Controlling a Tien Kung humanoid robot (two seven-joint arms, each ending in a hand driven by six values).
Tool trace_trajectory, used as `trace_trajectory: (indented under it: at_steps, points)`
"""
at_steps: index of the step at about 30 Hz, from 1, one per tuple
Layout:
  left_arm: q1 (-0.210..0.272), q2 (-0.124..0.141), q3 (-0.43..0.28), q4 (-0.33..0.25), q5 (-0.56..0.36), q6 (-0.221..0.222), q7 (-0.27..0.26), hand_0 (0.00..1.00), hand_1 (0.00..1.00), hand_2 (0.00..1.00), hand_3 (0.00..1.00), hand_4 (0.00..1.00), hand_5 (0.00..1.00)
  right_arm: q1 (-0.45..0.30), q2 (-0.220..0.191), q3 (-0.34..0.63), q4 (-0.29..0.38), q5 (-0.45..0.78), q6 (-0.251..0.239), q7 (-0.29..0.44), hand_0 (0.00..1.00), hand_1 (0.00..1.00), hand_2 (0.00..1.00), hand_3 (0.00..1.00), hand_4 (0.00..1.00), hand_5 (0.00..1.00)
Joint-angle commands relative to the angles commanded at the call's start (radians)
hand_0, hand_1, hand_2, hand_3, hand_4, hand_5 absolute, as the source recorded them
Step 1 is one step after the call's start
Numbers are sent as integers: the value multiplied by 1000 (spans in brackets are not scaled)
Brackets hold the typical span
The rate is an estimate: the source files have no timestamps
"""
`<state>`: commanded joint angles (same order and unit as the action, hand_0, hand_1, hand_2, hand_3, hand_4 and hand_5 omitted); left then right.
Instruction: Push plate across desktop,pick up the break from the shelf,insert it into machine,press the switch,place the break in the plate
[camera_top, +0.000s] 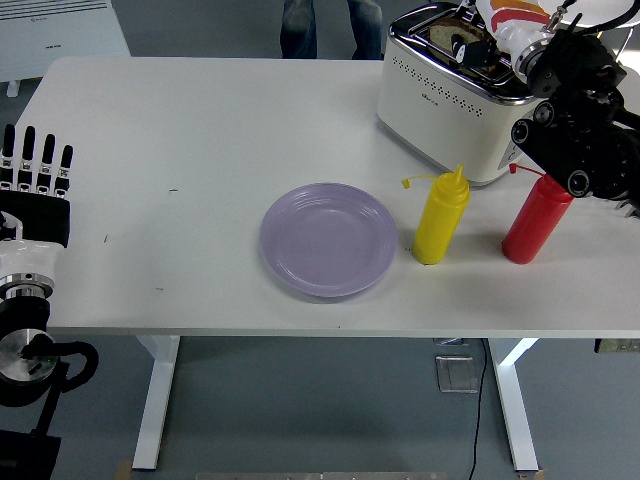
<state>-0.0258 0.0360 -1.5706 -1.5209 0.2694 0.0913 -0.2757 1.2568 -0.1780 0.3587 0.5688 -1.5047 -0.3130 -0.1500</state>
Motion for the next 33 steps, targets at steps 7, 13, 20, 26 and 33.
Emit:
trace_trajectory:
  at_steps: [7,13,20,26,33]
  points:
    - [0,0,1,0,0,0,0,871,878,881,782,533,998,0,-17,23,29,-49,-50,-10,249,317,381,501,434,107]
    - [0,1,-2,-1,0,0,0,871,878,880,781,533,998,5,-55,89,93,-122,-101,-21,250,294,365,493,372,84]
    - [1,2,-1,-1,0,0,-1,871,878,879,780,533,998,12,-105,183,211,-206,-143,-53,233,285,355,484,361,71]
    - [2,2,-3,-1,0,0,-1,871,877,879,780,534,998,6,-159,265,372,-239,-131,-97,228,281,350,484,363,67]
    - [5,2,-3,-2,0,0,-1,871,877,879,780,534,998,8,-205,261,553,-176,-73,-122,220,276,347,480,383,58]
